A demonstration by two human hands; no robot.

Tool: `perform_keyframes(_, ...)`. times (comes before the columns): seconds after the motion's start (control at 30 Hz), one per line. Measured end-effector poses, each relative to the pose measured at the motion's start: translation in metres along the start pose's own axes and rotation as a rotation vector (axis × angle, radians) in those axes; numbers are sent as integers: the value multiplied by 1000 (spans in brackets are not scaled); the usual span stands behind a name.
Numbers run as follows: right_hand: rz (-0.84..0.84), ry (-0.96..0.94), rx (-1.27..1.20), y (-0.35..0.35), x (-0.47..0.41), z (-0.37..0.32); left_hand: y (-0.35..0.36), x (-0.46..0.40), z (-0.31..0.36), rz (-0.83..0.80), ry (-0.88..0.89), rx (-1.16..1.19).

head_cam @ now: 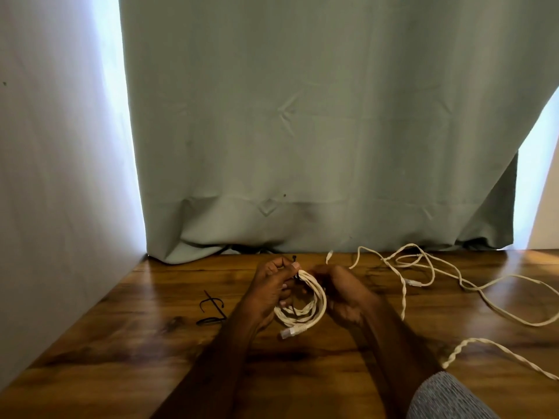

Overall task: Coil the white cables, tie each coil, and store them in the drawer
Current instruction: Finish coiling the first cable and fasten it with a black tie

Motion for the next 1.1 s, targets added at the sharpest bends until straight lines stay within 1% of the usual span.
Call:
perform_keyframes(0.23, 97, -16, 12, -8, 2, -8, 8, -2, -6, -74, -50, -26)
perform_keyframes(0.43, 251, -86, 35, -7, -1, -14, 12, -4, -8, -101, -41, -35)
perform_keyframes(0.53, 295, -103, 92, -7, 0, -15, 12, -4, -8, -97, -40, -42)
perform_keyframes(0.7, 420, -232, 182, -8, -3, -16, 13, -5, -9, -93, -22, -7)
perform_keyframes(0.83, 486, -276, 278, -8, -3, -18, 15, -5, -10, -105, -42, 25)
perform_keyframes(0.9, 494, -359, 331, -2, 0, -26, 16, -6, -12, -74, -94, 39)
perform_keyframes(1.0, 464, -514, 438, 12, 5, -39, 13, -10, -15, 58, -169, 55)
perform_keyframes(1.07, 447, -569, 495, 19, 6, -40, 11, -12, -15, 127, -174, 53)
perform_keyframes(1.1, 448, -584, 486, 20, 6, -40, 11, -12, -15, 150, -171, 61)
Point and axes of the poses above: each hand's wrist, its own x-axis away from the middle knuckle, its own y-axis out of the palm, z = x × y, the point moved 3 cm from there along -x, towards the middle knuckle, and after that the axes turned 15 degrees about -z, right-handed, at the moved point
